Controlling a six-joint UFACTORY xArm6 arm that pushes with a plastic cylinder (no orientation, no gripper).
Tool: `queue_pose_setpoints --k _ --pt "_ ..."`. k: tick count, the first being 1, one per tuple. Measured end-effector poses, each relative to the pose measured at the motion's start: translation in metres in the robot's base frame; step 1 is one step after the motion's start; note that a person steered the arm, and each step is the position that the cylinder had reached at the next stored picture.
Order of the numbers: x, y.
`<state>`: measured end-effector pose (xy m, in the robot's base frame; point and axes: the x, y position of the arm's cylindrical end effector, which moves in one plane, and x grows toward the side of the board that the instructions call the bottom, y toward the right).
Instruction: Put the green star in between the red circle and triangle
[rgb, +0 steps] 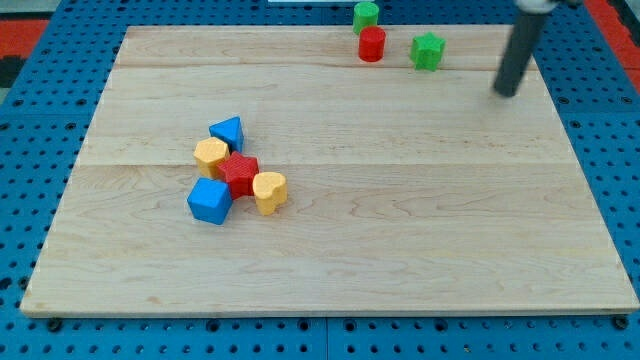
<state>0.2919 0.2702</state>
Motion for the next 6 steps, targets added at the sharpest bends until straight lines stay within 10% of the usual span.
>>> queue_pose_setpoints --k 4,6 --pt "-0.041 -0.171" --pt "0.061 -0.269"
